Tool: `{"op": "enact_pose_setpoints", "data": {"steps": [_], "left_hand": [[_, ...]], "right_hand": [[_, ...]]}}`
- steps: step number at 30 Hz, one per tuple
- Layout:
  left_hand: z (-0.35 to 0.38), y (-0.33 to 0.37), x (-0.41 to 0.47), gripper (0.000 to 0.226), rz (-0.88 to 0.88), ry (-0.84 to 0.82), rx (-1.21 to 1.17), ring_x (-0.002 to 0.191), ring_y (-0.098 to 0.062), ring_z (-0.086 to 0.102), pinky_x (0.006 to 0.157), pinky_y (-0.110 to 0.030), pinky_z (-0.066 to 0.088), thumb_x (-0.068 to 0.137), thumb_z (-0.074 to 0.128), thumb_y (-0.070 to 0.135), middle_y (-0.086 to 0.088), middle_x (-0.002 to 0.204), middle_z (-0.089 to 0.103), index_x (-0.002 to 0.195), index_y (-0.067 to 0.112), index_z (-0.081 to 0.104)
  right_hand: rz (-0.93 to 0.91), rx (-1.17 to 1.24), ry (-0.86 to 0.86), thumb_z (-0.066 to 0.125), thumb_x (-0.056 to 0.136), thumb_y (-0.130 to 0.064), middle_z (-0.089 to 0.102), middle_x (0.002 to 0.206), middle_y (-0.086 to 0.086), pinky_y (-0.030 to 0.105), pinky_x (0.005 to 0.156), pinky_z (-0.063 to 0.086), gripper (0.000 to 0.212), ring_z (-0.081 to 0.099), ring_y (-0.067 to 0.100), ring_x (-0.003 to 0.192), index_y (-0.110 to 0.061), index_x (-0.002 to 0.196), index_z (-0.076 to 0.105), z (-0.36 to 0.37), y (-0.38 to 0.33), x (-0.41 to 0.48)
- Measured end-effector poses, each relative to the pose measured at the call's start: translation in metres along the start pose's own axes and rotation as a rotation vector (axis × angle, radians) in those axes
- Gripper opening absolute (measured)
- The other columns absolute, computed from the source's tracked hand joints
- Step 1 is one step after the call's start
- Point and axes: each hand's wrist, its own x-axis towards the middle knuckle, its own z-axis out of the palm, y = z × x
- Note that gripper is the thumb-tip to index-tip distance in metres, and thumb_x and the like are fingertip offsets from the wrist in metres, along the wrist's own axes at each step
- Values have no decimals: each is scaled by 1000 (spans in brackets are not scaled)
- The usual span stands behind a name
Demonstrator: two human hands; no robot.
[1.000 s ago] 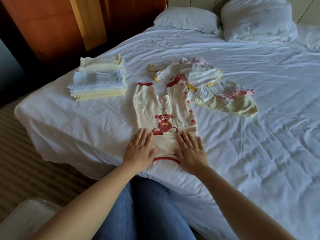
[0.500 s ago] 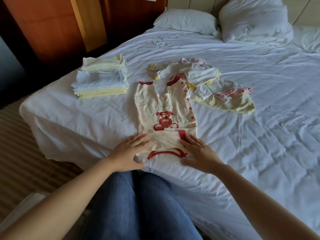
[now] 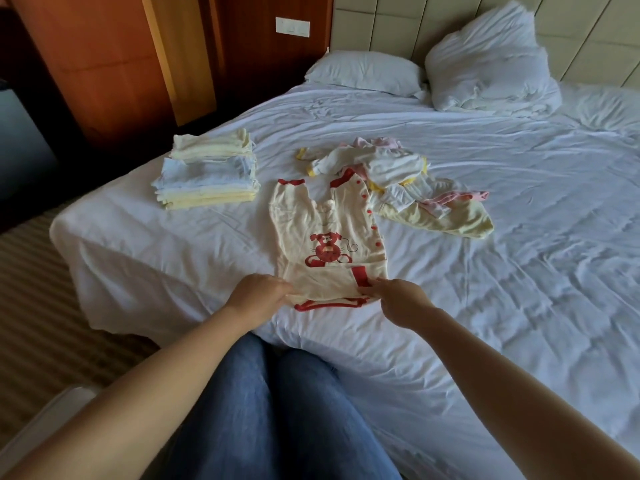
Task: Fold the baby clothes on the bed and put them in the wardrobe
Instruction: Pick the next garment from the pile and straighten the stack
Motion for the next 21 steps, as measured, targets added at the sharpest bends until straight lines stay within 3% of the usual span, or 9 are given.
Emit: {"op": "enact_pose_setpoints", "data": {"steps": [2, 4, 5, 9, 13, 21], "left_hand": [[-12, 6, 5, 23, -41, -14, 123, 85, -23, 65, 74, -37, 52, 95, 47, 20, 0, 93, 70, 99, 22, 70], [-20, 10, 6, 23, -71, -40, 132, 76, -21, 61, 66, -33, 48, 92, 47, 20, 0, 81, 65, 71, 19, 54], [-21, 11, 5, 24, -81, -62, 114, 76, -20, 60, 65, -31, 45, 91, 48, 20, 2, 80, 65, 67, 19, 51], [-19, 17, -8, 19, -92, -116, 26, 83, -15, 62, 71, -27, 46, 88, 52, 24, 6, 89, 69, 87, 19, 70], [-16, 26, -19, 16, -75, -145, 6, 76, -15, 60, 67, -28, 44, 86, 54, 25, 4, 79, 65, 78, 18, 66], [-12, 36, -32, 16, -100, -190, -9, 77, -17, 61, 67, -28, 45, 84, 54, 27, 4, 82, 66, 80, 21, 68]], "right_hand": [[25, -10, -3, 31, 98, -8, 51, 140, -9, 22, 80, 43, 62, 56, 18, 116, -52, 140, 39, -5, -1, -1], [32, -11, -14, 32, 98, -9, 56, 133, -8, 22, 74, 42, 60, 58, 18, 110, -52, 139, 42, -8, -1, -5], [25, -13, -21, 32, 97, -9, 57, 132, -8, 23, 72, 42, 60, 59, 17, 109, -52, 138, 43, -9, -2, -8], [-23, -35, -34, 30, 97, -12, 53, 139, -8, 21, 77, 39, 59, 55, 18, 119, -53, 137, 43, -10, -2, -25], [-53, -41, -32, 32, 98, -12, 52, 141, -10, 23, 90, 42, 58, 53, 16, 122, -53, 136, 45, -10, -2, -44], [-92, -37, -31, 38, 95, -16, 54, 136, -19, 15, 88, 37, 53, 50, 7, 124, -52, 130, 52, -10, -10, -67]]}}
